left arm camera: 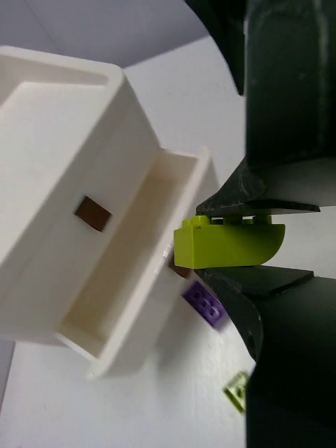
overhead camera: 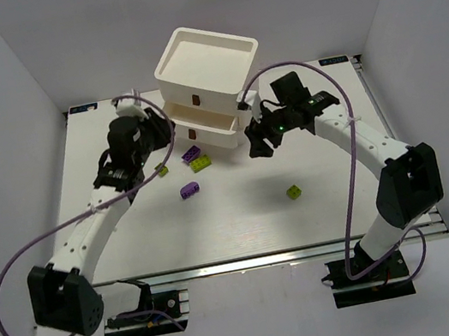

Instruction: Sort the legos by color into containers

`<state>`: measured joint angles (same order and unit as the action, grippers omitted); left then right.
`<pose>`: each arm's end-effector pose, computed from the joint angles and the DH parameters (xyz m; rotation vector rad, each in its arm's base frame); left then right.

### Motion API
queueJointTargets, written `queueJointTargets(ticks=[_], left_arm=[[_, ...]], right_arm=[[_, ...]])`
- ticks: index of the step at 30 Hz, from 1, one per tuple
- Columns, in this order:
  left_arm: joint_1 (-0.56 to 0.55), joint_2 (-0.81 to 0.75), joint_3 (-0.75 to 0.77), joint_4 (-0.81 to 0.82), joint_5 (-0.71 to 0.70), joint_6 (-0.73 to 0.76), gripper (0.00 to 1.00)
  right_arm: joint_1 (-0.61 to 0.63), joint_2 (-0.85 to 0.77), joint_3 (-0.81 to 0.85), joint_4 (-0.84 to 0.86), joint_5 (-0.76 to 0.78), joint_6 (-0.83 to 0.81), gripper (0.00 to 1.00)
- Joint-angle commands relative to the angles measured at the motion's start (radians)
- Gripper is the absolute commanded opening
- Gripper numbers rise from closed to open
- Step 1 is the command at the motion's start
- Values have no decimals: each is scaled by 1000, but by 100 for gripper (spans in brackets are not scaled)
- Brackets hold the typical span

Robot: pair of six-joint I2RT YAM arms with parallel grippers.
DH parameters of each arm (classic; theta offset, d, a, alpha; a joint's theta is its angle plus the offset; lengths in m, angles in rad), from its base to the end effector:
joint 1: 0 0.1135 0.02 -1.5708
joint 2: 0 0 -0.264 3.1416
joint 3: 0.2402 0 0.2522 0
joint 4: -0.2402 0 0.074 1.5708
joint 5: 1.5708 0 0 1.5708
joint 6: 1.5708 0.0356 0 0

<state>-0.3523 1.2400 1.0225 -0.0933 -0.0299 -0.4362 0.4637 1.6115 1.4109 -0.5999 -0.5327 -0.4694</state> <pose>0.2732 -0.0993 0.3354 -0.1011 1.9111 -0.5095 0.3100 0.1752 0.3121 -1.2625 1.9409 0.6252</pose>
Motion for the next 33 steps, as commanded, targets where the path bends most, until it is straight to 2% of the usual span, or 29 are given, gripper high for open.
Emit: queueJointTargets(ticks=[1, 8, 13, 15, 17, 19, 20, 24, 31, 32, 33], left_arm=[[6, 139, 60, 81, 64, -120, 2], [6, 360, 260, 145, -54, -410, 1], [6, 449, 364, 135, -94, -490, 3], [6, 464, 378, 121, -91, -522, 14], [6, 475, 390, 109, -76, -527, 33], [6, 475, 389, 99, -65, -527, 43], [6, 472, 384, 99, -65, -535, 52], [6, 455, 343, 99, -56, -544, 63], [6, 457, 341, 107, -39, -553, 63], [6, 447, 350, 112, -38, -544, 60], [6, 440, 353, 122, -38, -533, 50]], right_arm=[[-14, -45, -26, 22, 33, 25, 66], [-39, -85, -73, 40, 46, 38, 65], [-50, -107, -104, 52, 48, 44, 66], [-56, -107, -110, 51, 51, 41, 67], [-57, -105, -118, 40, 66, 38, 77], [-59, -94, -124, 20, 86, 29, 84], [-60, -93, -127, 17, 92, 23, 85], [-71, -81, -139, 11, 112, 14, 86], [-80, -53, -133, -18, 158, 6, 86], [-85, -47, -142, -21, 186, -9, 86], [-85, -42, -148, -31, 203, -18, 86]])
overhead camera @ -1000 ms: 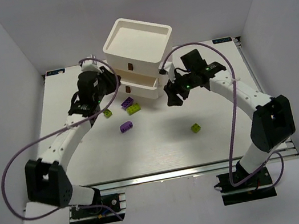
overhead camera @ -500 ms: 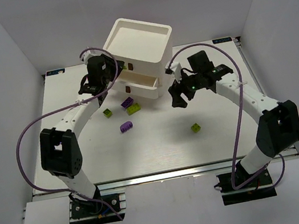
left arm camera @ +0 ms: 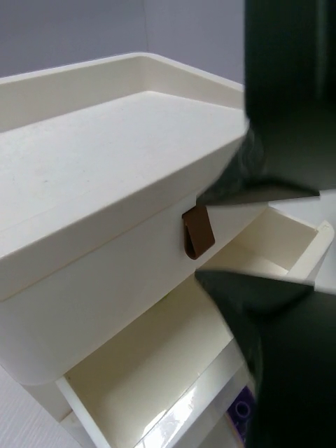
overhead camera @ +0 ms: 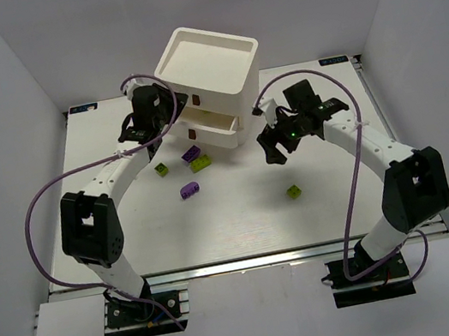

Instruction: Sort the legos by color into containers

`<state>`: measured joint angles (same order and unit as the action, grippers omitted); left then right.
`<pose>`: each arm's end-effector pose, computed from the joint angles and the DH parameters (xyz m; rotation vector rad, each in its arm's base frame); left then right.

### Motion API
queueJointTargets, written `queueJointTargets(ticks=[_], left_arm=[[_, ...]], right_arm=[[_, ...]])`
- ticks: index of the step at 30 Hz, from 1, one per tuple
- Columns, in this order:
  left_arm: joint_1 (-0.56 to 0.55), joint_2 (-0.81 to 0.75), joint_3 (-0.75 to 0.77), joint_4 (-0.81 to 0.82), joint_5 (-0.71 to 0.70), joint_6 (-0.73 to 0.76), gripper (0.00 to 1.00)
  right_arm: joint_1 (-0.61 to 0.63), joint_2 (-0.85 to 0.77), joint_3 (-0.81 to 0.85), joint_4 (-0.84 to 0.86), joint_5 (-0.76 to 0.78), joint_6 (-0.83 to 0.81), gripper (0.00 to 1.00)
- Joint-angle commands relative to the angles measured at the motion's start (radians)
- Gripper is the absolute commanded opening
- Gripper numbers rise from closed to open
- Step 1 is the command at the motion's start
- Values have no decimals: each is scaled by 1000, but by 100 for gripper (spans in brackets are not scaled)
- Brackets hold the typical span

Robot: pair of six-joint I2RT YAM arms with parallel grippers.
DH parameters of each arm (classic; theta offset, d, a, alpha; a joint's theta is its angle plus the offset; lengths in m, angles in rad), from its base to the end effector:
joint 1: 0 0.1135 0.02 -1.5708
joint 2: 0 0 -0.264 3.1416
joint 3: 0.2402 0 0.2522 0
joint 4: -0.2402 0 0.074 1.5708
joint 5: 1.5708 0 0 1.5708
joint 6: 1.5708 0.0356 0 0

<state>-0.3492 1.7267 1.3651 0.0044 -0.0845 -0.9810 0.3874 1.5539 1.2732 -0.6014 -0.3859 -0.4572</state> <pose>0.3899 -0.1388 0.3055 -0.6810 1.8937 -0.7948 0.3056 0.1392 0.2847 -1.1406 2.1269 0.4400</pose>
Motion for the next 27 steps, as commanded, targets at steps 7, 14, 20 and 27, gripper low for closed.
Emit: queueJointTargets(ticks=[7, 14, 20, 27], left_arm=[[3, -226, -44, -40, -27, 206, 18], [12, -498, -311, -196, -170, 272, 64], [12, -683, -498, -286, -221, 209, 65], [12, -774, -590, -348, -265, 171, 65]], right_arm=[[-2, 72, -58, -106, 194, -61, 87], [17, 133, -78, -192, 217, -54, 89], [54, 146, -120, -207, 237, -31, 89], [103, 156, -195, -158, 314, 22, 79]])
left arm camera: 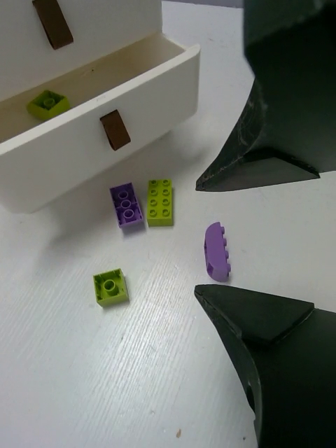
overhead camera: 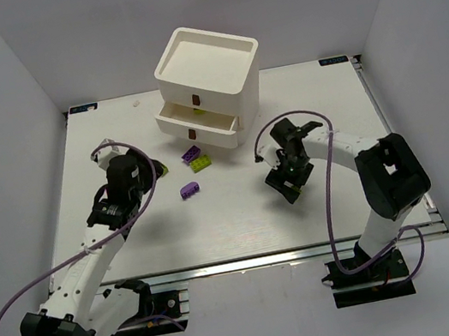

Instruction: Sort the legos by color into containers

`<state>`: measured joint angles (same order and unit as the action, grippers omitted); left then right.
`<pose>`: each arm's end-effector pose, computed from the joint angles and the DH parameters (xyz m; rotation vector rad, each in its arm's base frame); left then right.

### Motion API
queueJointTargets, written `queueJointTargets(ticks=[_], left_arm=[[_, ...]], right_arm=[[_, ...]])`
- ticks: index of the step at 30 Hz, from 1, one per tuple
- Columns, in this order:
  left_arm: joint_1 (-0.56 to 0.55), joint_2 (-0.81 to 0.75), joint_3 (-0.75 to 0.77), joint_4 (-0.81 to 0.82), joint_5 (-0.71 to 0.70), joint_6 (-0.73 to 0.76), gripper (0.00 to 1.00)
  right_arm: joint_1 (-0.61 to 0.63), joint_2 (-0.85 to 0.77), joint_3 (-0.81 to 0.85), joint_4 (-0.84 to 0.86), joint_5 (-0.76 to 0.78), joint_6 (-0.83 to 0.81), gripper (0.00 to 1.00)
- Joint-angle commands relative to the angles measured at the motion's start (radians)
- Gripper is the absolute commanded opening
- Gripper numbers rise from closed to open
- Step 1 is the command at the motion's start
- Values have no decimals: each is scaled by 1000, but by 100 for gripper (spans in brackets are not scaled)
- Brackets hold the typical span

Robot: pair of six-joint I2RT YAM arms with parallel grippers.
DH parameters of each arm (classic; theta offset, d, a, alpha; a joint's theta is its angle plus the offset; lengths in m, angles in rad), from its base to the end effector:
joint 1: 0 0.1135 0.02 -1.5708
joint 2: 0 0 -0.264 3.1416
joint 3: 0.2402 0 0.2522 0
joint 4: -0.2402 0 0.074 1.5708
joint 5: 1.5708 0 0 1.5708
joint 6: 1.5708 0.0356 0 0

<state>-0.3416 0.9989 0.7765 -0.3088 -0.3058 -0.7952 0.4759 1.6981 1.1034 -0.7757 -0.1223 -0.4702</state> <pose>0.2131 -0.0644 0.2853 -0.6490 1.9934 -0.3721 0.2752 0.1467 0.1807 -1.3539 2.6056 0.1806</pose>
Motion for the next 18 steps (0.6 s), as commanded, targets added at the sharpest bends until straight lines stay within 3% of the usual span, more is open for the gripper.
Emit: queueJointTargets(ticks=[1, 7, 11, 16, 18], left_arm=[[4, -49, -2, -41, -47, -15, 65], [4, -37, 13, -69, -61, 13, 66], [4, -34, 4, -67, -65, 17, 66], [4, -31, -19, -59, -59, 14, 66], [4, -29, -26, -56, -56, 14, 66]], right_arm=[[26, 11, -33, 29, 61, 41, 78], [38, 32, -80, 128, 118, 81, 66], [41, 18, -96, 151, 150, 85, 45], [43, -8, -96, 164, 133, 65, 36], [43, -24, -90, 168, 69, 53, 27]])
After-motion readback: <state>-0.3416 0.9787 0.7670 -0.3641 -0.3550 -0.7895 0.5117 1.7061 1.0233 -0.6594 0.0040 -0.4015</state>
